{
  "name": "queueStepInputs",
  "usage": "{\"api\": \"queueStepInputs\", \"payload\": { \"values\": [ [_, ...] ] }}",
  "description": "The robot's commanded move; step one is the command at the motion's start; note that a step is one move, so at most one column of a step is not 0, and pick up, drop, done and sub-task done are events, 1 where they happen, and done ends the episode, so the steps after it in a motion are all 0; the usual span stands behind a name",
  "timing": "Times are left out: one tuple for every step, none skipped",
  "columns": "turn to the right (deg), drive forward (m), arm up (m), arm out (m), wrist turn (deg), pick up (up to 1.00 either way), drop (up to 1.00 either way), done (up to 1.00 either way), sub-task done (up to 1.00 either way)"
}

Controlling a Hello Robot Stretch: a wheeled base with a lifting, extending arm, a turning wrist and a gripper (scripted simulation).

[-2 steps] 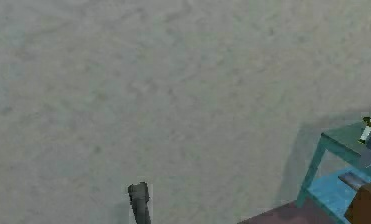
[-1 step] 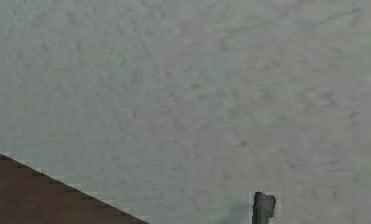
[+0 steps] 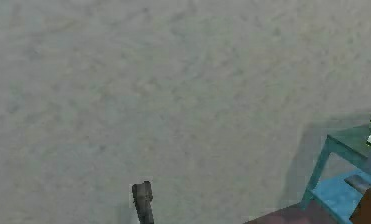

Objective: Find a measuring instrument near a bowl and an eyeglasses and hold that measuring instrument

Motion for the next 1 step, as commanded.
{"api": "queueStepInputs", "payload": {
  "values": [
    [45.0, 0.00, 0.00, 0.00, 0.0, 0.00, 0.00, 0.00, 0.00]
  ]
}}
